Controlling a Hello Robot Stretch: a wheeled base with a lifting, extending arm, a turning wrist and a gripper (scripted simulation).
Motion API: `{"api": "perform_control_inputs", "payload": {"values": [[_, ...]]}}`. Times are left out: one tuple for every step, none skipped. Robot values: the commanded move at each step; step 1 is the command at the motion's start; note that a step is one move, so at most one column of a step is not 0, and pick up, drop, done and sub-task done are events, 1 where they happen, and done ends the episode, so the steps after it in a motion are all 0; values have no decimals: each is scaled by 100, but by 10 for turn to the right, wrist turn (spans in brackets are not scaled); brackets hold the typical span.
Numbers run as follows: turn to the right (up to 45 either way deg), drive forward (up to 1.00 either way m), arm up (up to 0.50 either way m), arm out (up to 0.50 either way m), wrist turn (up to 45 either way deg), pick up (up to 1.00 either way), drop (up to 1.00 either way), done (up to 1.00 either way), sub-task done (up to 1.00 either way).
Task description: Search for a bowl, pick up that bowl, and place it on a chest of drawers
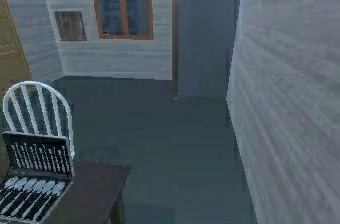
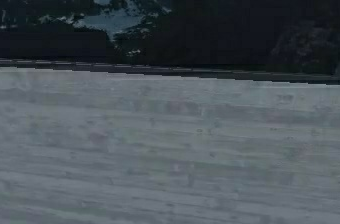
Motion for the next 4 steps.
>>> {"api": "perform_control_inputs", "payload": {"values": [[-450,0,0,0,0,0,0,0,0],[-450,0,0,0,0,0,0,0,0],[-450,0,0,0,0,0,0,0,0],[-120,0,0,0,0,0,0,0,0]]}}
